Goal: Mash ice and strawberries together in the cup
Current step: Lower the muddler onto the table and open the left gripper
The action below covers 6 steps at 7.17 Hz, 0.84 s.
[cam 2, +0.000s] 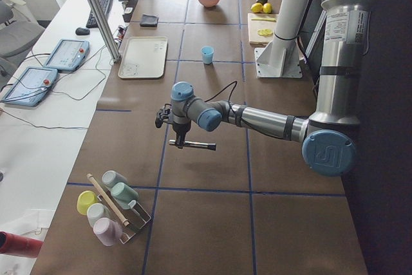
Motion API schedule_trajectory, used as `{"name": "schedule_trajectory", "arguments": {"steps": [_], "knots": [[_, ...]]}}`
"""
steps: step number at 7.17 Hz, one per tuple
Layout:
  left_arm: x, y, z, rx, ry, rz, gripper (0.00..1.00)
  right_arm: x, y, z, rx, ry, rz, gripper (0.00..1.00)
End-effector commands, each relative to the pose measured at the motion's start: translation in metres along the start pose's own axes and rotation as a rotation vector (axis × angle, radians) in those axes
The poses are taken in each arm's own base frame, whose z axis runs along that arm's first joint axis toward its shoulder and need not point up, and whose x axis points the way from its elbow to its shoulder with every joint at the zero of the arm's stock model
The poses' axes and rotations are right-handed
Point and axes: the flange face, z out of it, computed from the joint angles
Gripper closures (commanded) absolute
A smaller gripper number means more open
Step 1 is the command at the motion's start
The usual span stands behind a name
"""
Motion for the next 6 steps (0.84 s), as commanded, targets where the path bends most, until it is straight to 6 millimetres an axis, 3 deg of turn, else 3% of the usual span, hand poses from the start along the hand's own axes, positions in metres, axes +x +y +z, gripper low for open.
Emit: {"name": "schedule_trajectory", "arguments": {"steps": [1,3,4,5,6], "knots": [[-0.0356,0.021,0.0306,-0.043,-0.024,-0.029,0.93,-0.0002,-0.0001,-0.0003,0.001,0.0,-0.001,0.0],[-0.0429,0.0287,0.0339,-0.038,-0.022,-0.029,0.92,-0.0002,-0.0001,-0.0003,0.001,0.0,-0.001,0.0],[-0.0443,0.0293,0.0368,-0.044,-0.024,-0.03,0.43,-0.0002,-0.0001,-0.0003,0.001,0.0,-0.001,0.0],[-0.0441,0.0297,0.0377,-0.045,-0.024,-0.027,0.02,-0.0002,-0.0001,-0.0003,0.001,0.0,-0.001,0.0],[-0.0434,0.0289,0.0374,-0.044,-0.023,-0.026,0.0,-0.0002,-0.0001,-0.0003,0.001,0.0,-0.001,0.0]]}}
